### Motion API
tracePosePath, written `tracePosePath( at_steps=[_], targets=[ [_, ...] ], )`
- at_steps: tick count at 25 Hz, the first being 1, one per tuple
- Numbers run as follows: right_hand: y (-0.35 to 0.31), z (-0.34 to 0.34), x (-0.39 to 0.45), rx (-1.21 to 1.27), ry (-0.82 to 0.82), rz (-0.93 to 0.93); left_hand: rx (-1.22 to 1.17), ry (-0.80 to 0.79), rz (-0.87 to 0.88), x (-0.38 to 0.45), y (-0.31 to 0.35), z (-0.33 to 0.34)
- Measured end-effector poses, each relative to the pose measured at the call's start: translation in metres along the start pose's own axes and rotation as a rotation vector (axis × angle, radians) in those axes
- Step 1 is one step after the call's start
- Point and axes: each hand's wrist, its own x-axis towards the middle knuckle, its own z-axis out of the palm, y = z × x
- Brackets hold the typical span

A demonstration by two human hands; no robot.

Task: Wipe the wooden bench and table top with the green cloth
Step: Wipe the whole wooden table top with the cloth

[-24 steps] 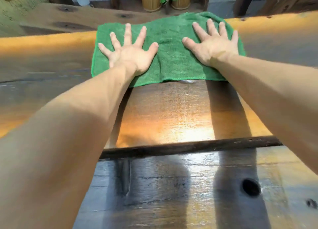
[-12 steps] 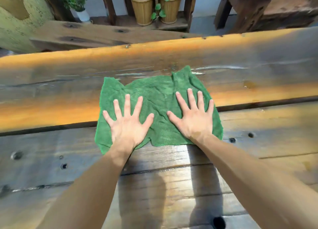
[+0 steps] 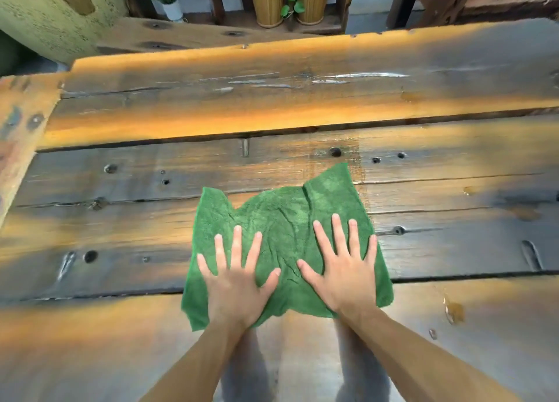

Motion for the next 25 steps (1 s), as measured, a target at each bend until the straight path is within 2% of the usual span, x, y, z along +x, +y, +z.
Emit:
tracePosePath(
  at_steps=[11,17,25],
  targets=[
    [-0.021,0.029,-0.216,0.014,-0.024,-0.029,0.000,-0.034,0.024,-0.213,-0.018,0.036],
    [-0.020,0.039,-0.326,0.006,-0.061,-0.044,0.000,-0.102,0.003,-0.336,-0.028,0.055],
    [0.041,0.038,-0.407,0.034,-0.087,0.135,-0.026,-0.212,0.053,-0.395,-0.014,0.061]
  ],
)
